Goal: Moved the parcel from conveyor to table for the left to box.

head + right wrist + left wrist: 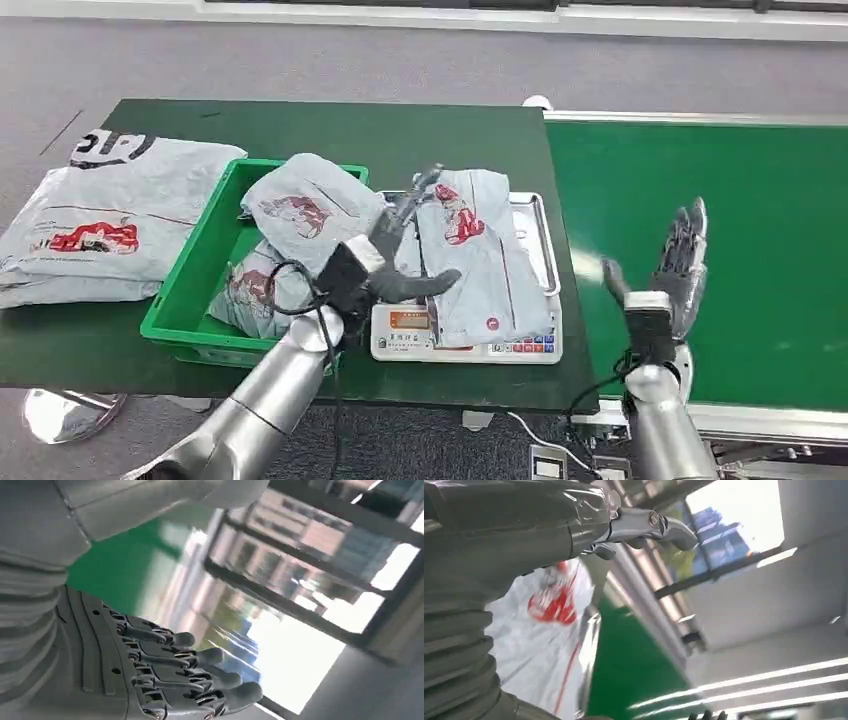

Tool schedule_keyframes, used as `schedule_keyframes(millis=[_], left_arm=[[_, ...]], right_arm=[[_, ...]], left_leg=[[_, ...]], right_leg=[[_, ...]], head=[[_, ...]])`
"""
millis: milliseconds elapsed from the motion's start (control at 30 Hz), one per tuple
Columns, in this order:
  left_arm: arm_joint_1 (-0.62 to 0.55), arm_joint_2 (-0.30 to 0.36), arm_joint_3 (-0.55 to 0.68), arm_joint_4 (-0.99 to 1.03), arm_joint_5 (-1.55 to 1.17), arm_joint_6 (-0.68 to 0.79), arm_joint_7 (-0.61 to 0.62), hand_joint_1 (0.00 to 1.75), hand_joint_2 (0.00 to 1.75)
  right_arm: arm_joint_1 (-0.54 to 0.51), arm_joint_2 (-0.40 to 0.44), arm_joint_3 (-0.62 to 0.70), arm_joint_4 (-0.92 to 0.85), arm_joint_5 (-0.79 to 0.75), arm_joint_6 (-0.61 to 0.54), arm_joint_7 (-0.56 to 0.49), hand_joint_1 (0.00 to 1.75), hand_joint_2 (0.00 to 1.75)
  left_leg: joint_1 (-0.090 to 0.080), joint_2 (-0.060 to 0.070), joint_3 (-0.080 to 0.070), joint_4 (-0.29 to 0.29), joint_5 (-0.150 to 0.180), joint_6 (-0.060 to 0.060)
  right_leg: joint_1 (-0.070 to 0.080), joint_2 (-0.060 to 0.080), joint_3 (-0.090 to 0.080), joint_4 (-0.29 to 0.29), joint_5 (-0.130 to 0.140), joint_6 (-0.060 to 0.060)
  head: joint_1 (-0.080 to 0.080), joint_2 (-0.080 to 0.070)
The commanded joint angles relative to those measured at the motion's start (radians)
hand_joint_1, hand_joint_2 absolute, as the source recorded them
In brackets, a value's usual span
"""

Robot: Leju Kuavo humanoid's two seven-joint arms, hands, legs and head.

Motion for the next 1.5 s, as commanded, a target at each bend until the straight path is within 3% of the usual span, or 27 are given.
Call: schedule_keyframes(millis=[33, 67, 267, 333, 467, 533, 600, 833, 867, 900, 1267, 1400, 1500], left_arm=[[-0.185, -0.067, -0.132, 0.447, -0.086, -0.028, 0.187, 0.0, 1.75], [-0.185, -0.069, -0.131, 0.462, -0.092, -0.069, 0.259, 0.0, 1.75], [-0.182, -0.071, -0.131, 0.462, -0.093, -0.072, 0.27, 0.0, 1.75], [-0.17, -0.072, -0.083, 0.466, -0.004, -0.233, 0.358, 0.0, 1.75], [-0.153, -0.072, -0.135, 0.47, 0.011, -0.168, 0.459, 0.0, 1.75], [-0.174, -0.072, -0.247, 0.494, -0.086, -0.008, 0.656, 0.0, 1.75], [-0.182, -0.072, -0.309, 0.49, -0.147, 0.09, 0.718, 0.0, 1.75], [-0.186, -0.04, -0.338, 0.507, -0.233, 0.187, 0.748, 0.0, 1.75], [-0.186, -0.037, -0.347, 0.506, -0.251, 0.188, 0.753, 1.57, 1.75], [-0.184, -0.035, -0.351, 0.504, -0.263, 0.189, 0.755, 1.75, 1.75], [-0.169, -0.051, -0.338, 0.452, -0.315, 0.201, 0.644, 1.75, 1.75], [-0.136, -0.06, -0.255, 0.406, -0.269, 0.101, 0.519, 1.75, 1.75], [-0.093, -0.057, -0.161, 0.34, -0.197, 0.051, 0.325, 1.75, 1.75]], right_arm=[[0.034, 0.061, -0.155, 0.096, -0.08, 0.326, 0.0, 0.0, 1.75], [0.018, 0.064, -0.154, 0.137, -0.027, 0.277, 0.0, 0.0, 1.75], [0.006, 0.069, -0.167, 0.158, -0.016, 0.286, 0.0, 0.0, 1.75], [-0.009, 0.077, -0.176, 0.195, -0.009, 0.269, 0.0, 0.0, 1.75], [0.025, 0.09, -0.193, 0.187, 0.017, 0.222, 0.0, 0.0, 1.75], [0.035, 0.091, -0.19, 0.191, 0.053, 0.202, 0.0, 0.0, 1.75], [0.046, 0.096, -0.186, 0.186, 0.087, 0.193, 0.0, 0.0, 1.75], [0.01, 0.119, -0.193, 0.216, 0.105, 0.228, 0.001, 0.0, 1.75], [0.004, 0.119, -0.194, 0.223, 0.11, 0.232, 0.003, 0.0, 1.75], [-0.002, 0.12, -0.196, 0.23, 0.113, 0.237, 0.004, 0.0, 1.75], [0.0, 0.119, -0.217, 0.221, 0.126, 0.262, 0.016, 0.0, 1.75], [0.006, 0.122, -0.22, 0.212, 0.137, 0.279, 0.023, 0.0, 1.75], [0.017, 0.123, -0.222, 0.202, 0.141, 0.282, 0.024, 0.0, 1.75]], left_leg=[[0.001, 0.001, 0.004, -0.001, -0.001, 0.0], [0.0, 0.003, 0.006, -0.003, -0.001, 0.0], [0.001, 0.003, 0.004, -0.001, -0.002, 0.0], [0.0, 0.004, 0.003, -0.001, -0.002, 0.0], [0.0, 0.004, 0.006, -0.003, -0.002, 0.0], [0.001, 0.003, 0.005, -0.002, -0.002, 0.0], [0.0, 0.003, 0.003, -0.001, -0.002, 0.0], [0.001, 0.008, 0.008, -0.003, -0.004, -0.001], [0.0, 0.009, 0.008, -0.004, -0.004, -0.001], [0.0, 0.009, 0.008, -0.003, -0.004, -0.001], [0.0, 0.007, 0.009, -0.003, -0.003, -0.001], [0.0, 0.006, 0.009, -0.003, -0.003, -0.001], [0.001, 0.008, 0.014, -0.008, -0.003, -0.001]], right_leg=[[0.001, 0.002, 0.004, -0.002, 0.0, -0.001], [0.001, 0.004, 0.005, -0.004, 0.001, -0.001], [0.001, 0.004, 0.003, -0.002, 0.0, -0.001], [0.0, 0.005, 0.002, -0.001, 0.0, -0.001], [0.001, 0.006, 0.005, -0.003, 0.0, -0.001], [0.001, 0.005, 0.005, -0.003, -0.001, -0.001], [0.001, 0.004, 0.003, -0.001, -0.001, 0.0], [0.001, 0.009, 0.006, -0.003, 0.001, -0.001], [0.0, 0.009, 0.005, -0.003, 0.001, -0.001], [0.0, 0.009, 0.004, -0.002, 0.001, -0.001], [0.0, 0.007, 0.007, -0.002, 0.0, -0.001], [0.001, 0.007, 0.008, -0.003, 0.0, -0.001], [0.001, 0.009, 0.012, -0.007, 0.001, -0.002]], head=[[0.0, 0.0], [0.0, 0.0], [0.0, 0.0], [0.0, 0.0], [0.0, 0.0], [0.0, 0.0], [0.0, 0.0], [0.0, 0.0], [0.0, 0.0], [0.0, 0.0], [0.0, 0.0], [0.0, 0.0], [0.0, 0.0]])
